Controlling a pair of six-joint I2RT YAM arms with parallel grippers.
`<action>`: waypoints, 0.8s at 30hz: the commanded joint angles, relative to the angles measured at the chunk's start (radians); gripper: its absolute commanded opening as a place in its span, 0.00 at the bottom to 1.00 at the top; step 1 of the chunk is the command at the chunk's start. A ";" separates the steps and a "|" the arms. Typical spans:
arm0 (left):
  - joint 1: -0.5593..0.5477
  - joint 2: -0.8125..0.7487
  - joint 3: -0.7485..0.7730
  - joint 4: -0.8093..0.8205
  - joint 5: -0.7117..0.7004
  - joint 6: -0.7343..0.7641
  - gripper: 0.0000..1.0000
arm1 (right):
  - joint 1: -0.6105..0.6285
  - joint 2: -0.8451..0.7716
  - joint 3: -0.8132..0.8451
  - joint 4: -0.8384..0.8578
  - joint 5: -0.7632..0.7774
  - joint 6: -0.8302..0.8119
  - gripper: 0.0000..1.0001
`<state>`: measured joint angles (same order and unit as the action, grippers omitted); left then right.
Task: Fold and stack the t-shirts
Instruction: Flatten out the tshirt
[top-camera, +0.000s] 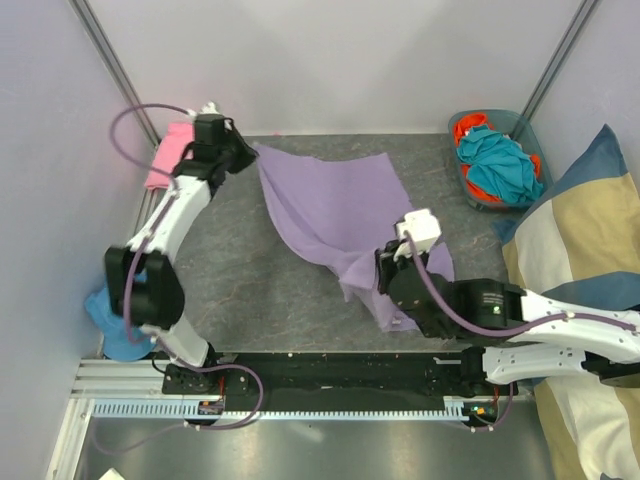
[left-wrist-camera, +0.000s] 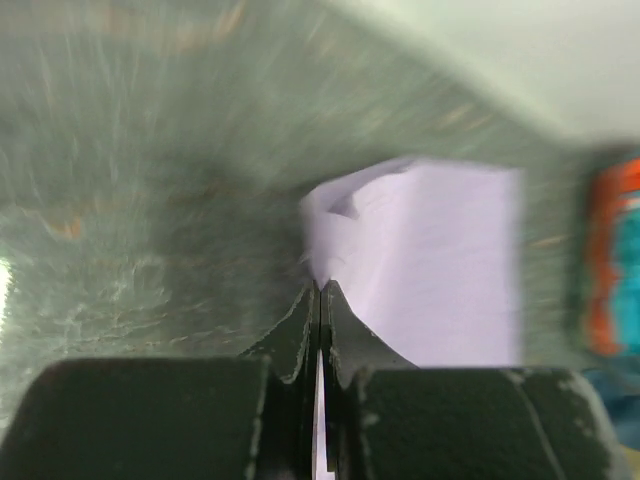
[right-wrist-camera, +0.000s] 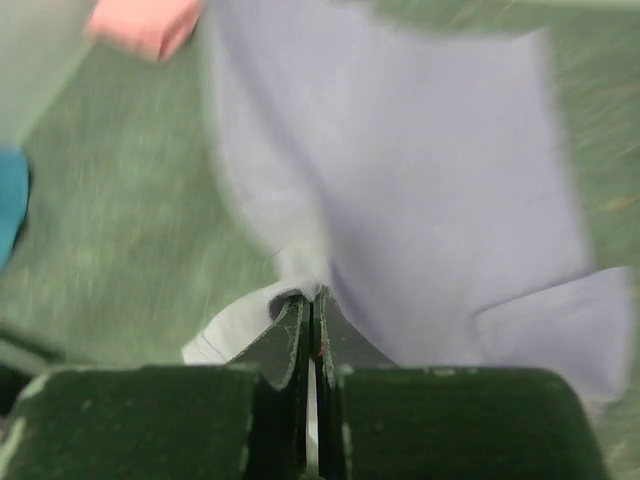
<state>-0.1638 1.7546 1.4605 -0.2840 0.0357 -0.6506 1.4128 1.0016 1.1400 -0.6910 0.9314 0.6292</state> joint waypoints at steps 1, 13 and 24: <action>0.050 -0.280 0.027 -0.026 -0.005 0.061 0.02 | -0.032 -0.020 0.162 -0.025 0.325 -0.118 0.00; 0.098 -0.662 0.162 -0.364 0.027 0.181 0.02 | -0.052 -0.093 0.337 0.105 0.455 -0.384 0.00; 0.098 -0.794 0.245 -0.587 0.035 0.262 0.02 | -0.051 -0.097 0.431 0.462 0.474 -0.864 0.00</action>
<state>-0.0677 0.9730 1.6123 -0.7948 0.0650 -0.4686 1.3640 0.9047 1.4994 -0.4107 1.3891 -0.0059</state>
